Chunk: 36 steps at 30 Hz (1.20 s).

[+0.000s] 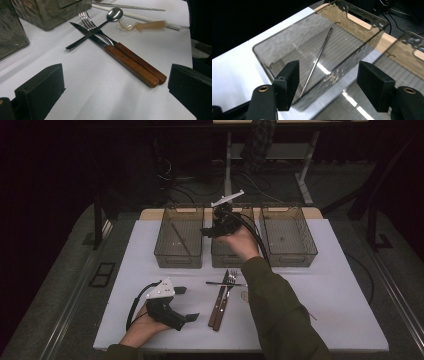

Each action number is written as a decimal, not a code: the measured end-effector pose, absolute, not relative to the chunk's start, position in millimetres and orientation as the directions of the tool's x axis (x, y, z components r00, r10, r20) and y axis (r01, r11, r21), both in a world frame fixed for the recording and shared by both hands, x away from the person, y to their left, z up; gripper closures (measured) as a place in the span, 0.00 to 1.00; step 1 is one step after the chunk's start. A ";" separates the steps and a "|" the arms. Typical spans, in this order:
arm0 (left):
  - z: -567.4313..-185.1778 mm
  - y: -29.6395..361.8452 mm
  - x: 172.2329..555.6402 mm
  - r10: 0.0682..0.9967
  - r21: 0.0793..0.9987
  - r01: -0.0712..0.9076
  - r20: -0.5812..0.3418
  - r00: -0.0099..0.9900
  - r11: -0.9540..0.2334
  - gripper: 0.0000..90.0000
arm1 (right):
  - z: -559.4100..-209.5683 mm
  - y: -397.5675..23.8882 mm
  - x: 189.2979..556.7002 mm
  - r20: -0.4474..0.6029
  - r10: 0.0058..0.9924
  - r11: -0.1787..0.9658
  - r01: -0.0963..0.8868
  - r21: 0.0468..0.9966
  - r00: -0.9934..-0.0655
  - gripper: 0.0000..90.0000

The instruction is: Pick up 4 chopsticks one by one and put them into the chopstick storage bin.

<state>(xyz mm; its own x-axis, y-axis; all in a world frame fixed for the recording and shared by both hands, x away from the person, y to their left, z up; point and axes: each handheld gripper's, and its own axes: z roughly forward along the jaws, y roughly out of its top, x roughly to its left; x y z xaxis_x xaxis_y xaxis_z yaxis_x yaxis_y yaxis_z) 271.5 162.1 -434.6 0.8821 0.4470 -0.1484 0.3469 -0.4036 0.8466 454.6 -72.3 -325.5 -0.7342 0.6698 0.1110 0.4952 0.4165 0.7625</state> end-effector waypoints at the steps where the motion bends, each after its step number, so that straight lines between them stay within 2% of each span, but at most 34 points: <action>1: -434.7 162.2 271.5 0.448 0.846 0.349 -0.150 0.881 -0.403 0.00 | -325.2 -76.1 452.6 0.111 0.670 0.415 0.495 0.763 -0.734 0.38; 36: -437.2 166.8 273.5 0.477 0.843 0.367 -0.155 0.865 -0.392 0.00 | -352.6 -194.2 387.7 0.120 0.670 0.390 0.484 0.784 -0.733 0.37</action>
